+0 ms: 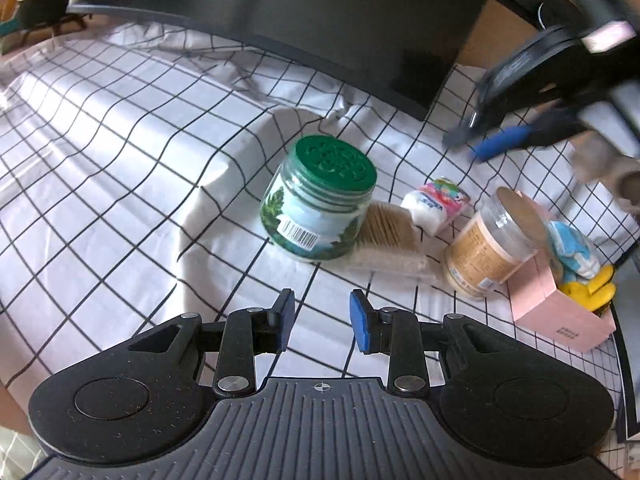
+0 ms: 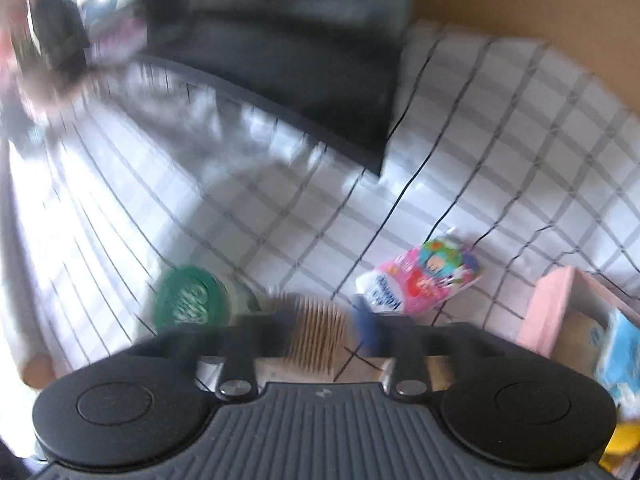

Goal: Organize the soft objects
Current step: 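Move both open tools from the box back to the remaining items, then grasp the cotton-swab pack with the left tool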

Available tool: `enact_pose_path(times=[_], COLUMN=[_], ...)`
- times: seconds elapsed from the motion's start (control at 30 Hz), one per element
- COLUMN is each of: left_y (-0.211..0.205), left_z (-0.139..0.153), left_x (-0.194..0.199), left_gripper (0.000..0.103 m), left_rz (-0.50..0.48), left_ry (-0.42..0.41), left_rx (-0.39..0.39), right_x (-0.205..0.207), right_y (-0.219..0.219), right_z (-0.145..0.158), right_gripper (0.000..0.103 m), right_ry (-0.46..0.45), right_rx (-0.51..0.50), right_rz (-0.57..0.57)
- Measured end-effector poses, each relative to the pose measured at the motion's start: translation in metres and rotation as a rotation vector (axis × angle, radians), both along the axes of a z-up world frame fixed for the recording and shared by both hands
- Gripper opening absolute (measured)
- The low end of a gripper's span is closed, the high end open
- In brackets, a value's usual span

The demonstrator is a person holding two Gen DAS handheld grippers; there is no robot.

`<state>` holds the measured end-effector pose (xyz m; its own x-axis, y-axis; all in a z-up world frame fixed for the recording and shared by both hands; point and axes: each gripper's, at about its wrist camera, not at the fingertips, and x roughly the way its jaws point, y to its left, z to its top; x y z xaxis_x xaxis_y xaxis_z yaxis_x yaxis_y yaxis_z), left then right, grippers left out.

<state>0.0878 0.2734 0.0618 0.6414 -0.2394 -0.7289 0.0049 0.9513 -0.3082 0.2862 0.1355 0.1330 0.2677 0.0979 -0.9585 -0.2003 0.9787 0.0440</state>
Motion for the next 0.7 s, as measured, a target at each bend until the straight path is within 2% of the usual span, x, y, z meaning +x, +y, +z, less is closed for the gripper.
enact_pose_path(times=[0.17, 0.37, 0.47, 0.57, 0.63, 0.7], left_y=[-0.006, -0.016, -0.019, -0.021, -0.022, -0.024], left_z=[-0.007, -0.011, -0.009, -0.008, -0.007, -0.006], left_x=[0.0, 0.01, 0.015, 0.019, 0.02, 0.019], left_gripper=[0.033, 0.033, 0.033, 0.033, 0.033, 0.033], left_rz=[-0.006, -0.024, -0.037, -0.051, -0.053, -0.064], left_ry=[0.023, 0.03, 0.032, 0.03, 0.026, 0.016], left_rx=[-0.009, -0.004, -0.001, 0.013, 0.008, 0.007], right_x=[0.03, 0.056, 0.054, 0.042, 0.032, 0.026], right_y=[0.026, 0.028, 0.023, 0.023, 0.022, 0.019], right_z=[-0.05, -0.087, -0.097, -0.101, -0.096, -0.08], right_gripper=[0.019, 0.019, 0.019, 0.019, 0.019, 0.019], right_ry=[0.085, 0.134, 0.21, 0.275, 0.28, 0.242], right_rx=[-0.108, -0.149, -0.114, -0.095, -0.1, -0.086], right_rz=[0.065, 0.058, 0.064, 0.12, 0.153, 0.162])
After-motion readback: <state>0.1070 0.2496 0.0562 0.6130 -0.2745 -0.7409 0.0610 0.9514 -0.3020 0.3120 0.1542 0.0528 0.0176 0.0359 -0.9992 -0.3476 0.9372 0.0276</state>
